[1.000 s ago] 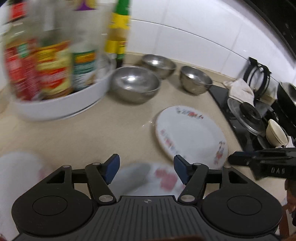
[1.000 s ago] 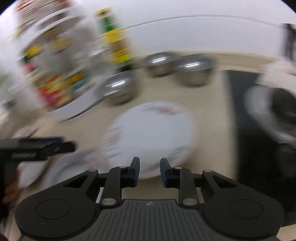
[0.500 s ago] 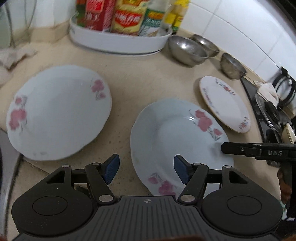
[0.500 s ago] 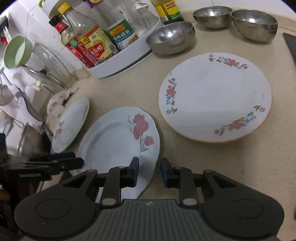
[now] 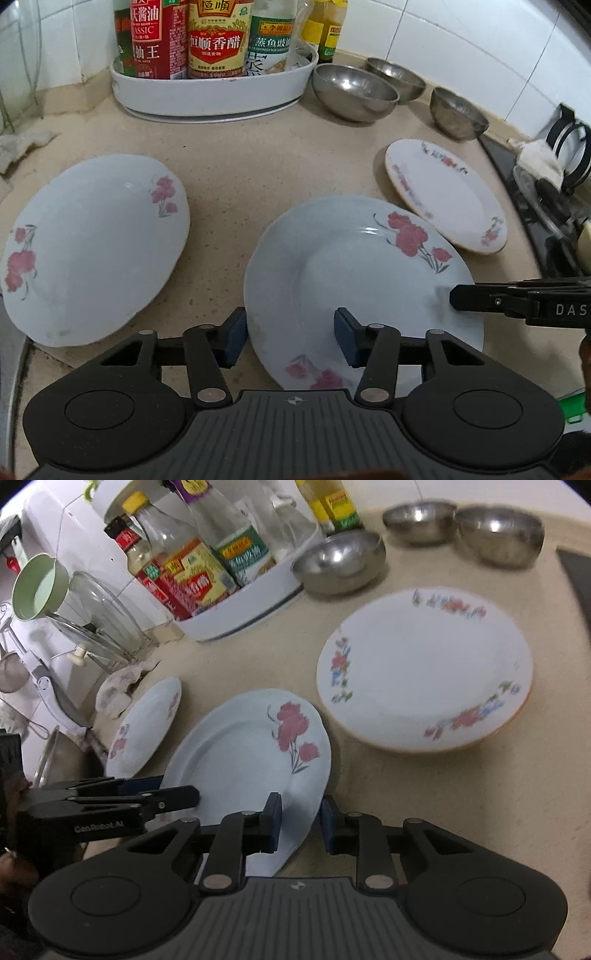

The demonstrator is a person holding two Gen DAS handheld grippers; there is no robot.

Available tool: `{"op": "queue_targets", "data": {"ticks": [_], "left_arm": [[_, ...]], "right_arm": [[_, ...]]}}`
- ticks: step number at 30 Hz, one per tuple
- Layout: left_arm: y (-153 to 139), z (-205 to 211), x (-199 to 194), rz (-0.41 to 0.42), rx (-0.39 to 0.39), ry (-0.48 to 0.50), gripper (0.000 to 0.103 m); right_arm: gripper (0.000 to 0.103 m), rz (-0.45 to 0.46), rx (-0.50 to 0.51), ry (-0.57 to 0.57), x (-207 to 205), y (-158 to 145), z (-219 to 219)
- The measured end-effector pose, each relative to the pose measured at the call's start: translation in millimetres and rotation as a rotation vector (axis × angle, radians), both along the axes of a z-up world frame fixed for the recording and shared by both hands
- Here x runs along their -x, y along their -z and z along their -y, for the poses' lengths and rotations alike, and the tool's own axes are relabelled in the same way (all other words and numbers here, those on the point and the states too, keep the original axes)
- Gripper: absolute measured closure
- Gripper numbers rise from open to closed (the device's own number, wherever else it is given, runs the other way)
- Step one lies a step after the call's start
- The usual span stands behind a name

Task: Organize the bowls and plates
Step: 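Grasp the red-flower plate with the left tool and lay it onto the floral-rim plate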

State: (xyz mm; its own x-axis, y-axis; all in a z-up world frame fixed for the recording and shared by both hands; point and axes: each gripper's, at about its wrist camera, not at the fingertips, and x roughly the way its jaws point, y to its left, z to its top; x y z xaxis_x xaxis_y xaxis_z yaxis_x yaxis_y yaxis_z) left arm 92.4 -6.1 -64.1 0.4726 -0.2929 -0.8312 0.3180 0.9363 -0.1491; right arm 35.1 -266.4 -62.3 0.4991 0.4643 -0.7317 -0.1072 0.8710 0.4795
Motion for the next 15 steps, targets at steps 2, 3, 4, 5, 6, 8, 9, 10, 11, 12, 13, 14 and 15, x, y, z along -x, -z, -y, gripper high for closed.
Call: {"op": "queue_targets", "data": {"ticks": [2, 3, 4, 5, 6, 8, 9, 10, 11, 12, 13, 14, 15], "left_arm": [[-2.3, 2.1, -3.1, 0.002, 0.012, -0.002, 0.046], [-3.7, 3.8, -4.6, 0.005, 0.015, -0.003, 0.046], [-4.3, 4.7, -5.8, 0.011, 0.019, -0.001, 0.046], [-5.0, 5.4, -6.9, 0.018, 0.021, 0.003, 0.046], [-5.1, 7.1, -7.8, 0.020, 0.022, 0.008, 0.046], [-3.9, 9.2, -8.4, 0.019, 0.027, 0.016, 0.045], [-3.7, 8.6, -8.6, 0.018, 0.035, 0.014, 0.045], [-3.9, 8.0, -8.7, 0.018, 0.042, 0.012, 0.045], [-4.5, 6.9, -9.3, 0.018, 0.050, 0.010, 0.045], [-5.8, 6.5, -10.1, 0.021, 0.059, 0.009, 0.045], [-7.1, 6.9, -10.7, 0.028, 0.063, 0.012, 0.045], [-8.6, 8.1, -11.0, 0.037, 0.065, 0.016, 0.045], [-10.1, 9.7, -11.3, 0.043, 0.066, 0.020, 0.045]], "right_arm": [[0.080, -0.002, -0.012, 0.015, 0.1, -1.8, 3.6], [0.080, 0.001, -0.016, 0.022, 0.6, -2.9, 5.0], [0.080, 0.009, -0.013, 0.027, 1.4, -4.3, 5.8], [0.080, 0.013, -0.011, 0.031, 2.2, -5.4, 7.0], [0.080, 0.015, -0.007, 0.033, 2.5, -6.3, 7.7], [0.080, 0.020, 0.002, 0.033, 3.9, -8.1, 7.9], [0.080, 0.024, 0.004, 0.033, 5.1, -9.5, 7.9], [0.080, 0.033, 0.004, 0.032, 6.3, -11.2, 8.1], [0.081, 0.042, 0.005, 0.033, 7.2, -13.0, 8.2], [0.081, 0.049, 0.000, 0.039, 7.8, -14.6, 9.4], [0.081, 0.055, -0.004, 0.045, 7.9, -16.0, 10.8], [0.081, 0.061, -0.004, 0.048, 8.0, -17.6, 12.1], [0.081, 0.068, -0.004, 0.054, 8.2, -19.5, 13.3]]}}
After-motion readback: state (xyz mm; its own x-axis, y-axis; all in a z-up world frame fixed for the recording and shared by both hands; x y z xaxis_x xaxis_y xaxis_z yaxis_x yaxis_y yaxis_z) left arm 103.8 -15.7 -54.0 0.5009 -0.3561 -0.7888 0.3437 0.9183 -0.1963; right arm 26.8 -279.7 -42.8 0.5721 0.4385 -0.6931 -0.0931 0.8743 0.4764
